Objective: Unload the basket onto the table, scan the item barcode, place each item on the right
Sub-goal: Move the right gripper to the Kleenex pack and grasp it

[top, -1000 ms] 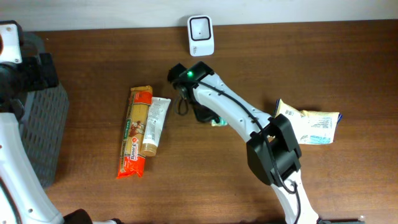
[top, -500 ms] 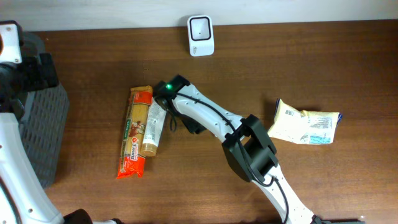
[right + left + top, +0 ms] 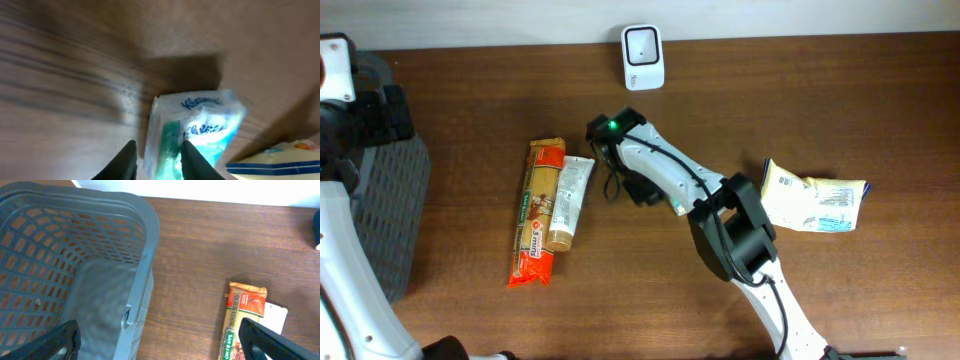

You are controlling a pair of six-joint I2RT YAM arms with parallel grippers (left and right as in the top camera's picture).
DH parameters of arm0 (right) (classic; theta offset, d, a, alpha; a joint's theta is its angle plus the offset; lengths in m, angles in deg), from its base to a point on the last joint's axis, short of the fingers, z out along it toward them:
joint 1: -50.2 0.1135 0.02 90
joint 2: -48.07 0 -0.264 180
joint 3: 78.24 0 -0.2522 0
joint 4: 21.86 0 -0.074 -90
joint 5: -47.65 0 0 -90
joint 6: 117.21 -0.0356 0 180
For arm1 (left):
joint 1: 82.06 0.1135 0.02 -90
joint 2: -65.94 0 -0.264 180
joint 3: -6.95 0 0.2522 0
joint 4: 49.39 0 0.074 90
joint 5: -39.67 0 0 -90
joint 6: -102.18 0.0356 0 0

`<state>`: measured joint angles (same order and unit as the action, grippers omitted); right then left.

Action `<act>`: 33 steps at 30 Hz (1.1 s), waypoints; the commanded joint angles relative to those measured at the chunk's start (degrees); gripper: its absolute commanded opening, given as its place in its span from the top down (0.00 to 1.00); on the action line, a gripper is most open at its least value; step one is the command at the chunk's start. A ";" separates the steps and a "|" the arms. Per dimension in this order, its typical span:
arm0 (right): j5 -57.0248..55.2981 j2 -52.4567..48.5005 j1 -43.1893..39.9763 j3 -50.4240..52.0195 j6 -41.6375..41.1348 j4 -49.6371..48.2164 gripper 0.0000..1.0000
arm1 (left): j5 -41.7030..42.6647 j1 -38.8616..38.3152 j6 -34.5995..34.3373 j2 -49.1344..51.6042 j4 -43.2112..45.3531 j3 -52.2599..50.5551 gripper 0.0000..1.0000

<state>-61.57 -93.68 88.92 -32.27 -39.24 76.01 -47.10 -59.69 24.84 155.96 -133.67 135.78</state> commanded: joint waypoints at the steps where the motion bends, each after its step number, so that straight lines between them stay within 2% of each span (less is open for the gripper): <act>1: -3.82 0.59 0.13 4.13 -1.03 -1.44 0.77 | 0.46 0.31 0.70 0.02 0.13 0.15 0.01; 3: -6.99 0.59 0.15 4.66 -2.40 -2.21 0.84 | 0.48 0.31 0.70 0.02 0.13 0.15 0.01; 4: -6.95 0.59 0.13 4.55 -2.38 -2.56 0.96 | 0.46 0.31 0.70 0.02 0.13 0.15 0.01; 7: 1.40 1.57 0.28 1.66 -0.72 -1.03 0.96 | 0.46 0.31 0.70 0.02 0.13 0.15 0.01; 8: 7.50 2.69 0.07 -0.96 1.51 -0.39 0.96 | 0.46 0.31 0.70 0.02 0.13 0.15 0.01; 10: 28.11 7.21 -1.40 -7.82 7.58 0.61 0.96 | 0.46 0.31 0.70 0.04 0.13 0.15 0.01; 12: 44.52 9.31 -3.32 -9.40 10.80 -0.72 0.96 | 0.46 0.31 0.70 0.02 0.13 0.15 0.01; 14: 58.95 8.92 -5.18 -4.79 11.58 -7.65 0.96 | 0.46 0.31 0.70 0.02 0.13 0.15 0.01; 16: 63.47 8.85 -5.42 0.72 9.33 -13.73 0.96 | 0.46 0.31 0.70 0.02 0.13 0.15 0.01; 17: 64.76 8.85 -5.95 7.72 5.25 -20.74 0.96 | 0.46 0.31 0.70 0.02 0.13 0.15 0.01; 19: 63.04 8.85 -7.48 15.39 2.86 -26.91 0.96 | 0.46 0.31 0.70 0.02 0.13 0.15 0.01; 22: 54.97 8.85 -10.01 17.86 2.51 -27.15 0.95 | 0.48 0.31 0.70 0.02 0.13 0.15 0.01; 24: 46.95 8.85 -11.39 17.84 2.51 -26.08 0.66 | 0.46 0.31 0.70 0.02 0.13 0.15 0.01; 25: 44.22 8.98 -11.87 17.70 2.54 -25.29 0.61 | 0.48 0.31 0.70 0.02 0.13 0.15 0.01; 29: 39.15 9.07 -14.47 10.47 5.81 -15.52 0.55 | 0.46 0.31 0.70 0.02 0.13 0.15 0.01; 31: 44.09 9.07 -13.35 10.10 7.58 -14.25 0.55 | 0.46 0.31 0.70 0.02 0.13 0.15 0.01; 33: 50.10 9.07 -11.10 10.10 10.16 -14.51 0.49 | 0.48 0.31 0.70 0.02 0.13 0.15 0.01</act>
<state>-17.45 -85.27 75.85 -21.21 -32.38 61.52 -47.08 -59.69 24.84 155.96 -133.65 135.78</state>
